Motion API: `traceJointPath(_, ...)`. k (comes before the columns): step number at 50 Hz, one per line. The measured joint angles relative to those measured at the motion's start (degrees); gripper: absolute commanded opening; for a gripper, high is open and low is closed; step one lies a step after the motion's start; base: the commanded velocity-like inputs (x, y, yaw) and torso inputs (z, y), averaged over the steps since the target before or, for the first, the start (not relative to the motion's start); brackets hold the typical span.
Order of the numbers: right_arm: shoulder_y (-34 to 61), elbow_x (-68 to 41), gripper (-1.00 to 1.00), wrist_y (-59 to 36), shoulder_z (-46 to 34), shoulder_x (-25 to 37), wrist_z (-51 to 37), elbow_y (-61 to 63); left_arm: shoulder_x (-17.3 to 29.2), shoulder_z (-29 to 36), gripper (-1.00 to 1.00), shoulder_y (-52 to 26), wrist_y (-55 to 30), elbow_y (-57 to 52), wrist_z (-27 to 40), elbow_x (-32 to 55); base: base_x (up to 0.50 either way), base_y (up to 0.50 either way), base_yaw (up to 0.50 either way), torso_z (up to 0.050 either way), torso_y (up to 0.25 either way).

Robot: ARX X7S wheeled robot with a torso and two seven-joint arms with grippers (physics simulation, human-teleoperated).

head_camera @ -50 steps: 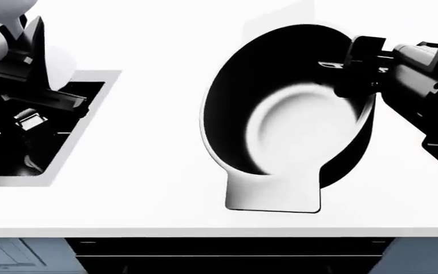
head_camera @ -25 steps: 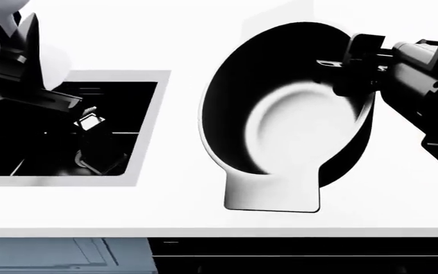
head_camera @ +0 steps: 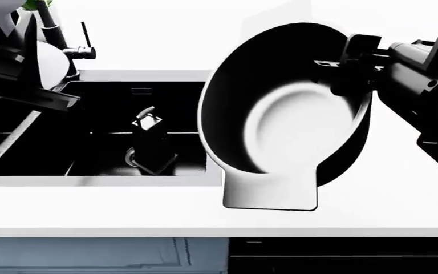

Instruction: Pick the wine glass and pot and place them in the sink. Then turn on the water.

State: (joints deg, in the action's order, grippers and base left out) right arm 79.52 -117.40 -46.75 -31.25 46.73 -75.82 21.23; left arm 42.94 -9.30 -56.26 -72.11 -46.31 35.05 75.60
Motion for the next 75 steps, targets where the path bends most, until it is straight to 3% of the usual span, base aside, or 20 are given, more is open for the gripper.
traceJointPath(75,0.3,0.4,-1.00,1.2,-0.1,2.1,-0.1,0.0,1.9,2.2,-1.00,0.7,2.8,0.5,0.2,-0.4,0.00,0.50,0.00,0.002,0.006)
